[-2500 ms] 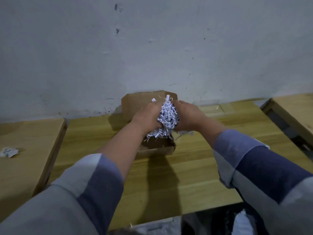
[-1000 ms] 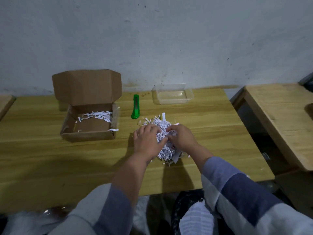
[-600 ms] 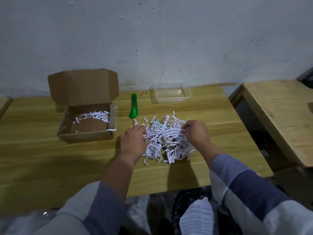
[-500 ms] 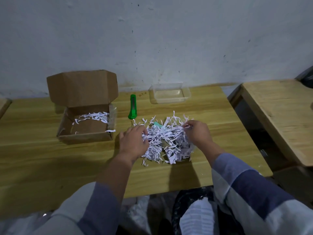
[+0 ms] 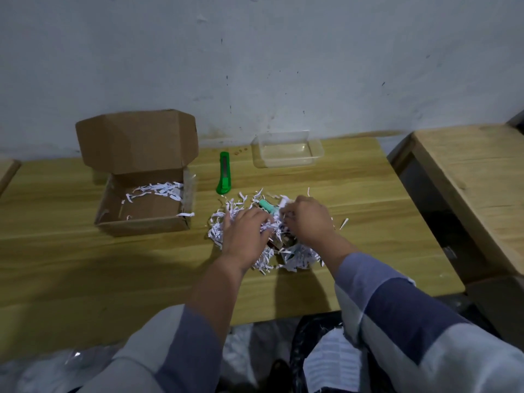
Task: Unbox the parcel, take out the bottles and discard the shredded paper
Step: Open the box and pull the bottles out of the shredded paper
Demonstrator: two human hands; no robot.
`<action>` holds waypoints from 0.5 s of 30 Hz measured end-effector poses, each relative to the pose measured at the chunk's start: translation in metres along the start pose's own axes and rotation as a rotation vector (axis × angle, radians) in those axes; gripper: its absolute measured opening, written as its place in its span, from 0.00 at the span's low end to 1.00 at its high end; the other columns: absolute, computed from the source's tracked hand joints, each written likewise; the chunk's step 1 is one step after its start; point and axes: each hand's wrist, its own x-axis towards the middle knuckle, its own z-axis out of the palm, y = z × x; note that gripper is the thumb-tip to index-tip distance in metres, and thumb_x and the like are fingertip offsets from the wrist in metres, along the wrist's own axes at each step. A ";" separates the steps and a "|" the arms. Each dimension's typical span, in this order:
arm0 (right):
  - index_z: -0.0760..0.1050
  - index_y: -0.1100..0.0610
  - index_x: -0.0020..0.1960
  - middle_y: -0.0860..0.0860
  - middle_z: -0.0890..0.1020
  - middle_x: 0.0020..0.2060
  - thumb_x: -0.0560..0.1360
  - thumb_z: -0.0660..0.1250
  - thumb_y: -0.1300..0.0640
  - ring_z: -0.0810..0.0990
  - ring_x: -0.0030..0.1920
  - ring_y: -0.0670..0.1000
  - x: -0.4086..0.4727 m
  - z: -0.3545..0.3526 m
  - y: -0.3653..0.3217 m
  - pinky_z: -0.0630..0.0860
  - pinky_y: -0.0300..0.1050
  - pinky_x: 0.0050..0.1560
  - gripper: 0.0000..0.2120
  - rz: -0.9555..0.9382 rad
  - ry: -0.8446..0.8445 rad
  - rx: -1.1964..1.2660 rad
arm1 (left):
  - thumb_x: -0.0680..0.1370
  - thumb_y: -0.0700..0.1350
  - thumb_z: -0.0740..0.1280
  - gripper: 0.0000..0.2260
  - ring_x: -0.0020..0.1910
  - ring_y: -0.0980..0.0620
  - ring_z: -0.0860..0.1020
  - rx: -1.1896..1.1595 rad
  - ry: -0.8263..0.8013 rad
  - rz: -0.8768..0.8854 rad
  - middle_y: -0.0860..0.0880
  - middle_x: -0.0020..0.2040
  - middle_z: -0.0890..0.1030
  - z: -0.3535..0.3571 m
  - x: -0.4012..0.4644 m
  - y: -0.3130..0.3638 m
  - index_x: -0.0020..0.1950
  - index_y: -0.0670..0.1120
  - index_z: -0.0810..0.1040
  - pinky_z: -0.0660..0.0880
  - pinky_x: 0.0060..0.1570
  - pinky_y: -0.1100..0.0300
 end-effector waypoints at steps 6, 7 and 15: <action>0.80 0.48 0.45 0.49 0.85 0.46 0.73 0.65 0.58 0.79 0.53 0.54 -0.010 -0.014 0.029 0.64 0.49 0.57 0.07 0.210 0.074 0.037 | 0.78 0.50 0.66 0.05 0.67 0.54 0.69 -0.054 0.045 0.011 0.59 0.61 0.77 0.000 -0.002 -0.004 0.53 0.57 0.77 0.48 0.74 0.44; 0.80 0.48 0.45 0.49 0.84 0.47 0.73 0.66 0.58 0.78 0.54 0.54 -0.011 -0.016 0.032 0.64 0.50 0.58 0.07 0.216 0.086 0.038 | 0.78 0.50 0.66 0.05 0.67 0.54 0.69 -0.052 0.048 0.005 0.59 0.61 0.77 0.001 -0.003 -0.004 0.53 0.57 0.77 0.48 0.74 0.44; 0.78 0.55 0.61 0.54 0.84 0.53 0.74 0.62 0.68 0.81 0.53 0.55 0.002 -0.040 0.026 0.72 0.49 0.60 0.19 0.140 0.058 0.190 | 0.77 0.50 0.62 0.08 0.69 0.55 0.67 -0.071 0.020 0.012 0.59 0.63 0.75 0.004 -0.004 -0.004 0.55 0.56 0.75 0.44 0.75 0.44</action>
